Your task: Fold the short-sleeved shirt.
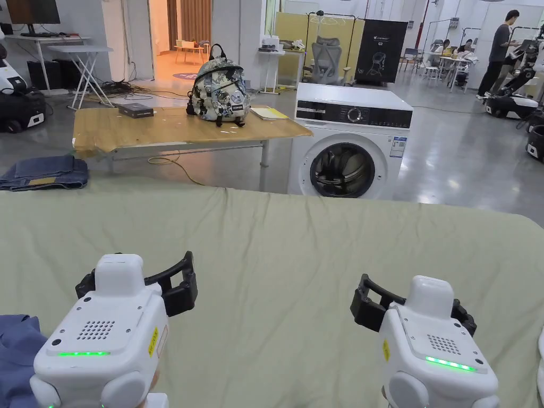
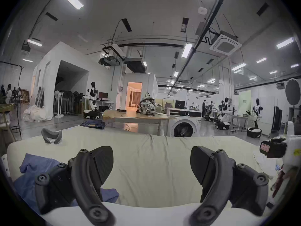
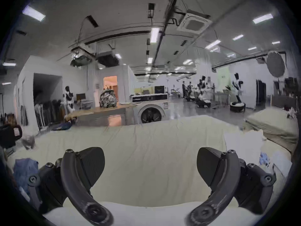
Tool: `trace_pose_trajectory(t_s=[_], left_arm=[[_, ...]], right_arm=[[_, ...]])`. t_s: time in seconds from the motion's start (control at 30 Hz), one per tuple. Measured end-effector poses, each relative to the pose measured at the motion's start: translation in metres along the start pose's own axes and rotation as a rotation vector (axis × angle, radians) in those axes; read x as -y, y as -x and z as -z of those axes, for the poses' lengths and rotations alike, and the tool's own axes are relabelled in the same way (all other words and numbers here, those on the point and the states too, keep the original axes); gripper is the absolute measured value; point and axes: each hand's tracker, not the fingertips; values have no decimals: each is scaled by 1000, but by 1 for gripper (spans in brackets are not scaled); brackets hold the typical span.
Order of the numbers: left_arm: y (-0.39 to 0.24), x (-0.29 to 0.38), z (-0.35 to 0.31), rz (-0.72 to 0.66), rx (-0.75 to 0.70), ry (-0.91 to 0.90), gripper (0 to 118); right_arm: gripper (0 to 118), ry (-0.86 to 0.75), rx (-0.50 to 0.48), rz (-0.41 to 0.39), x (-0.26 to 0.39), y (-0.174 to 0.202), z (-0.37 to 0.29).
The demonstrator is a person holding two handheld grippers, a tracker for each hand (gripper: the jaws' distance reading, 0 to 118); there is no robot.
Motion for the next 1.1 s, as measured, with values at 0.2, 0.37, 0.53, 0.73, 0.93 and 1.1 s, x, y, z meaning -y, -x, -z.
trace_pose_trajectory(t_s=[0.2, 0.37, 0.53, 0.73, 0.93, 1.1], left_arm=[[-2, 1, 2, 50, -13, 13, 98], [-7, 1, 3, 76, -4, 63, 98], [-5, 2, 5, 51, 1, 86, 84], [-7, -3, 1, 61, 11, 74, 30], [-14, -6, -1, 135, -18, 98, 0], [-17, -10, -2, 149, -25, 123, 0]], right_arm=[[114, -1, 6, -87, 6, 5, -5], [114, 3, -3, -112, 7, 8, -7], [110, 7, -21, -111, 5, 11, -8], [37, 3, -27, -89, 3, 16, -11], [0, -2, -26, -73, 3, 17, -15], [0, -3, -22, -114, 0, 20, -15]])
